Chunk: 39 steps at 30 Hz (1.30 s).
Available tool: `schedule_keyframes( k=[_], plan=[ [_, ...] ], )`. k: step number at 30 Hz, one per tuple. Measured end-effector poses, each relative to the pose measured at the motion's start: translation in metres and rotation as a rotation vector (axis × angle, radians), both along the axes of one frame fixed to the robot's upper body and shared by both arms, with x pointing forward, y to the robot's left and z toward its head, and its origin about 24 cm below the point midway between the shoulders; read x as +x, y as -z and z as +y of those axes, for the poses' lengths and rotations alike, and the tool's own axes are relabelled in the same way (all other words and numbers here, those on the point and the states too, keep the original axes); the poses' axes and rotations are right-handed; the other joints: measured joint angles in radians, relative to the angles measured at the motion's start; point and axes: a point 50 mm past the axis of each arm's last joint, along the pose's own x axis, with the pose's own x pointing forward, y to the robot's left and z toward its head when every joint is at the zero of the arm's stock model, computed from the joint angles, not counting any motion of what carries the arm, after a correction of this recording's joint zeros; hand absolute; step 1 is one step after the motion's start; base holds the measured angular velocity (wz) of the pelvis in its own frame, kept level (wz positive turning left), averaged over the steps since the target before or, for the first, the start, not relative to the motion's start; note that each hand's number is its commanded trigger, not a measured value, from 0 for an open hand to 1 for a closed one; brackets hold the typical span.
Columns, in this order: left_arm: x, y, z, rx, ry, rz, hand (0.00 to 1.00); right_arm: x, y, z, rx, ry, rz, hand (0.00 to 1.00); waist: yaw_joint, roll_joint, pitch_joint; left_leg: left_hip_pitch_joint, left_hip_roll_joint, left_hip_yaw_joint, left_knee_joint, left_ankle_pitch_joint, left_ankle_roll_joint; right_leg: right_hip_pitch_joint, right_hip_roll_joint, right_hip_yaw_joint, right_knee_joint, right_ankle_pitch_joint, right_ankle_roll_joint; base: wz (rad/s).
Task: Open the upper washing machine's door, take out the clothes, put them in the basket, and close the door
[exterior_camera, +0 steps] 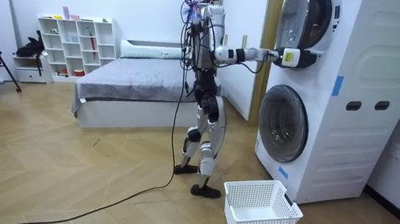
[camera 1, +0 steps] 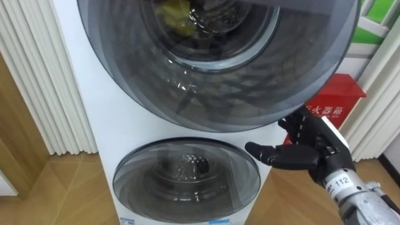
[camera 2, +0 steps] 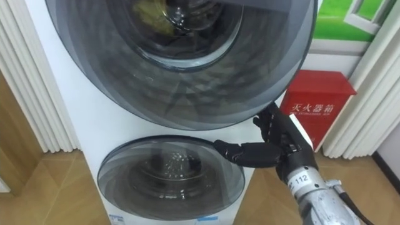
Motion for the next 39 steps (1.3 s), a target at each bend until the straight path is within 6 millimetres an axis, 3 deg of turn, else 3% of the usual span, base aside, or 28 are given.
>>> schedule_keyframes(
  k=[6,12,20,25,29,39],
  plan=[
    [0.001,0.000,0.002,-0.003,-0.012,-0.015,0.00,-0.003,-0.011,0.002,-0.033,0.001,-0.034,0.00,0.000,0.002,-0.0009,0.000,0.003,0.025,0.003,0.000,0.000,-0.015,-0.001,0.005,0.015,-0.005,-0.004,-0.08],
    [0.006,0.001,0.002,-0.012,-0.012,-0.041,0.00,-0.007,-0.035,0.003,-0.038,0.030,-0.129,0.00,-0.001,0.000,-0.0015,0.000,0.002,0.037,0.004,0.001,-0.001,-0.043,-0.009,0.022,0.061,-0.025,-0.010,-0.08],
    [0.009,0.001,0.003,-0.008,-0.026,-0.060,0.00,-0.016,-0.110,0.006,-0.018,0.014,-0.472,0.00,-0.005,-0.008,-0.0061,0.000,0.003,0.037,0.014,0.002,-0.003,-0.043,-0.008,0.026,0.069,-0.034,-0.012,0.00],
    [0.005,0.002,0.003,0.000,-0.030,-0.051,0.00,-0.022,-0.133,0.014,-0.016,-0.039,-0.617,0.00,-0.005,-0.019,-0.0127,0.003,0.004,0.036,0.015,0.002,-0.003,-0.036,-0.002,0.025,0.065,-0.034,-0.012,0.02],
    [0.006,0.002,0.004,0.001,-0.029,-0.053,0.00,-0.028,-0.142,0.019,0.007,-0.108,-0.690,0.00,-0.002,-0.018,-0.0076,0.013,0.004,0.035,0.011,0.002,-0.003,-0.020,-0.001,0.025,0.053,-0.032,-0.010,0.03],
    [0.012,0.002,0.001,-0.014,0.012,-0.054,0.00,-0.036,-0.145,0.036,0.045,-0.271,-0.756,0.00,0.004,-0.012,-0.0040,0.013,0.004,0.035,-0.004,0.000,-0.005,-0.026,0.001,0.026,0.053,-0.027,-0.011,0.00]
  ],
)
